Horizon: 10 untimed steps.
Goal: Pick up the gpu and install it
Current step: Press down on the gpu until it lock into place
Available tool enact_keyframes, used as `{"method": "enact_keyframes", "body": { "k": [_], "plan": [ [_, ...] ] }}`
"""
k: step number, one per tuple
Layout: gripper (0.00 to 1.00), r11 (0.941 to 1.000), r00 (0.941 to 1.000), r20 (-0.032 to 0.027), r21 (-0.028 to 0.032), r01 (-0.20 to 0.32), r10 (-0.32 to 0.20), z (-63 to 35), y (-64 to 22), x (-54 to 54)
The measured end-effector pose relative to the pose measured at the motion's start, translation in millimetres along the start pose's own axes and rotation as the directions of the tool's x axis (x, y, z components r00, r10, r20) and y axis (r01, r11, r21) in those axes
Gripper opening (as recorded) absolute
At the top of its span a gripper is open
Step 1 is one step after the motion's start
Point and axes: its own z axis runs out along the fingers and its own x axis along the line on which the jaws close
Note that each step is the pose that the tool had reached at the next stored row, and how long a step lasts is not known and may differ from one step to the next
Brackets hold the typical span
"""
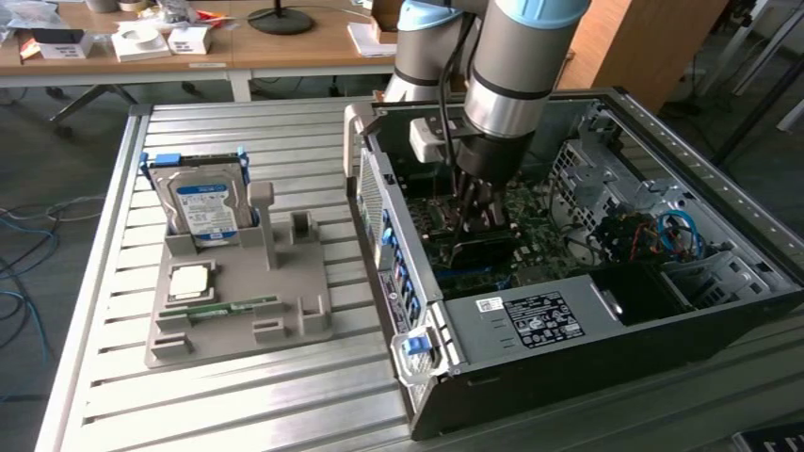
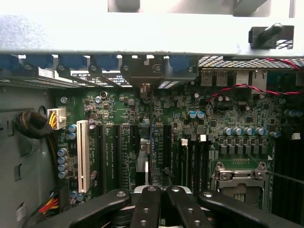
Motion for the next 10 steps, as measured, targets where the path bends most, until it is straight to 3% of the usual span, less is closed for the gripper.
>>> {"method": "enact_keyframes", "body": {
  "k": [10],
  "plan": [
    [0.11,1.0,1.0,0.0,0.0,0.0,0.0,0.0,0.0,-1.1]
  ]
}}
